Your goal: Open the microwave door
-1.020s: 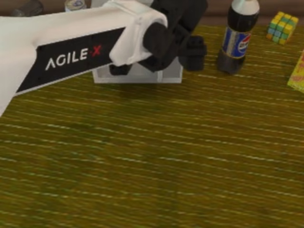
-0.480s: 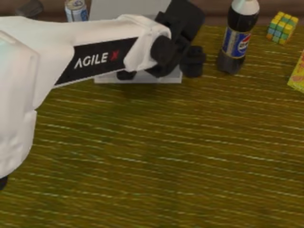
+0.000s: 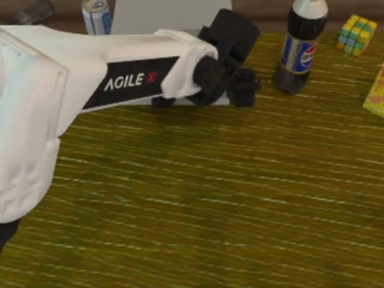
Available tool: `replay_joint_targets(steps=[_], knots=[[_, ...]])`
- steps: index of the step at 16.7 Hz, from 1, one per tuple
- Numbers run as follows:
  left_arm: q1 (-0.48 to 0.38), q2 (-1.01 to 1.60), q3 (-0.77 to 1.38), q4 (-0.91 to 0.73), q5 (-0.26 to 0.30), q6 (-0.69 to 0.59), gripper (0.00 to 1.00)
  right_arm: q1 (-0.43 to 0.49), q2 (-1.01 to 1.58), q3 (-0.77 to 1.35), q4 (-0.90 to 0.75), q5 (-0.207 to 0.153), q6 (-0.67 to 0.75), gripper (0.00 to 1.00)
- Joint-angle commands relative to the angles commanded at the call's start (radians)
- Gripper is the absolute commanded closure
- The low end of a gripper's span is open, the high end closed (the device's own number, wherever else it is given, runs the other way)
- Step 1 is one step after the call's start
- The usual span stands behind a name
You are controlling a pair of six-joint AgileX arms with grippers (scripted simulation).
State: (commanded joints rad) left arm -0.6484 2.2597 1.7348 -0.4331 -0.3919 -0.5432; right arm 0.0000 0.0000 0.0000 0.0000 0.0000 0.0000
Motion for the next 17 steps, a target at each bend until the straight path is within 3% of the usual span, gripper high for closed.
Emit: replay_joint_targets(steps=[11, 17], knots=[[0.000, 0.000, 0.000, 0.000, 0.000, 0.000, 0.98, 0.000, 0.000, 0.000, 0.000, 0.000, 0.000, 0.00], [0.000, 0.000, 0.000, 0.000, 0.000, 0.000, 1.00, 0.000, 0.000, 0.000, 0.000, 0.000, 0.000, 0.00]])
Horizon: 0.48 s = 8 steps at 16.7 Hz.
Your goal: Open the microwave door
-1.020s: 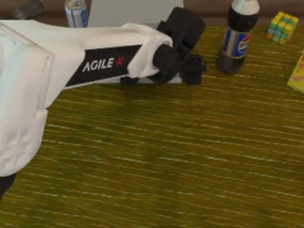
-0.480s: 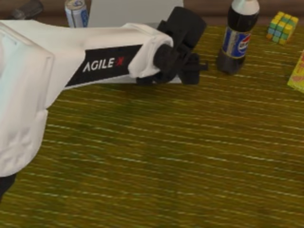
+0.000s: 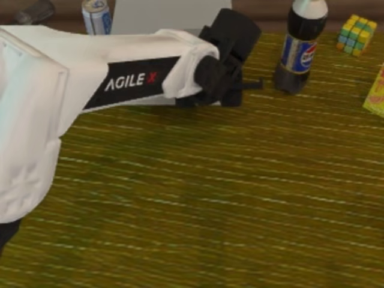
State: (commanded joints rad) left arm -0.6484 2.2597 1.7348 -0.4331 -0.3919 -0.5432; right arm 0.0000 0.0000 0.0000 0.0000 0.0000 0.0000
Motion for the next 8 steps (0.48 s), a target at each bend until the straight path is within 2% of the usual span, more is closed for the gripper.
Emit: replay_joint_targets(steps=[2, 3, 4, 8], knots=[[0.000, 0.000, 0.000, 0.000, 0.000, 0.000, 1.00, 0.000, 0.000, 0.000, 0.000, 0.000, 0.000, 0.00], [-0.039, -0.023, -0.048, -0.008, 0.013, -0.003, 1.00, 0.000, 0.000, 0.000, 0.000, 0.000, 0.000, 0.00], [-0.039, -0.024, -0.052, -0.007, 0.012, -0.003, 1.00, 0.000, 0.000, 0.000, 0.000, 0.000, 0.000, 0.00], [-0.037, -0.071, -0.110, 0.030, -0.012, -0.025, 1.00, 0.000, 0.000, 0.000, 0.000, 0.000, 0.000, 0.00]])
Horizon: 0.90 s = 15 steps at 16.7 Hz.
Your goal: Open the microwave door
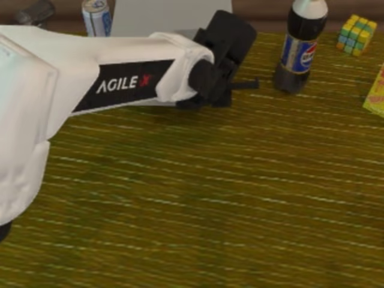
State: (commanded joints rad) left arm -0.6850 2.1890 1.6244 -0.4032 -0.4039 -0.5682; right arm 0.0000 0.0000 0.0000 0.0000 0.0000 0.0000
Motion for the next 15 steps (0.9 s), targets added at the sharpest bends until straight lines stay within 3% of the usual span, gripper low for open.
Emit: replay_joint_targets(steps=[15], knots=[[0.000, -0.013, -0.026, 0.010, -0.010, -0.008, 1.00, 0.000, 0.000, 0.000, 0.000, 0.000, 0.000, 0.00]])
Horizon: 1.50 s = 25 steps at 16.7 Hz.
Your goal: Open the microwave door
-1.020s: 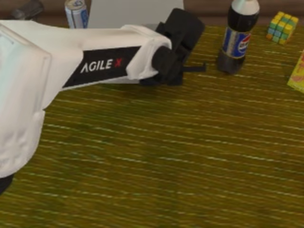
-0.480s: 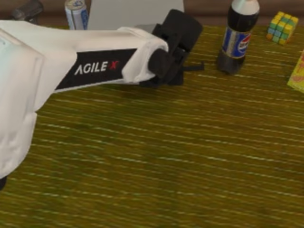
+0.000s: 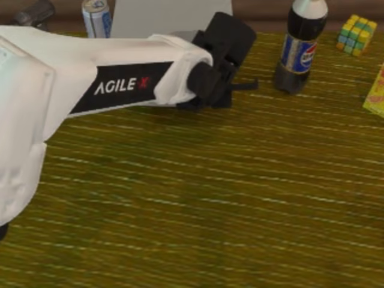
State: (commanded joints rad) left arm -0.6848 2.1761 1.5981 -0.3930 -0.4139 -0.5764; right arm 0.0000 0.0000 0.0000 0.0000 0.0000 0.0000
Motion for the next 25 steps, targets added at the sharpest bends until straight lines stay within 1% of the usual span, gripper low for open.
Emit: replay_joint_targets(steps=[11, 13, 19, 25], knots=[[0.000, 0.000, 0.000, 0.000, 0.000, 0.000, 1.00, 0.000, 0.000, 0.000, 0.000, 0.000, 0.000, 0.00], [-0.006, 0.005, -0.001, 0.003, 0.008, -0.002, 1.00, 0.000, 0.000, 0.000, 0.000, 0.000, 0.000, 0.00], [0.003, -0.041, -0.066, 0.047, 0.030, 0.047, 1.00, 0.000, 0.000, 0.000, 0.000, 0.000, 0.000, 0.00], [0.004, -0.041, -0.069, 0.047, 0.031, 0.049, 1.00, 0.000, 0.000, 0.000, 0.000, 0.000, 0.000, 0.00]])
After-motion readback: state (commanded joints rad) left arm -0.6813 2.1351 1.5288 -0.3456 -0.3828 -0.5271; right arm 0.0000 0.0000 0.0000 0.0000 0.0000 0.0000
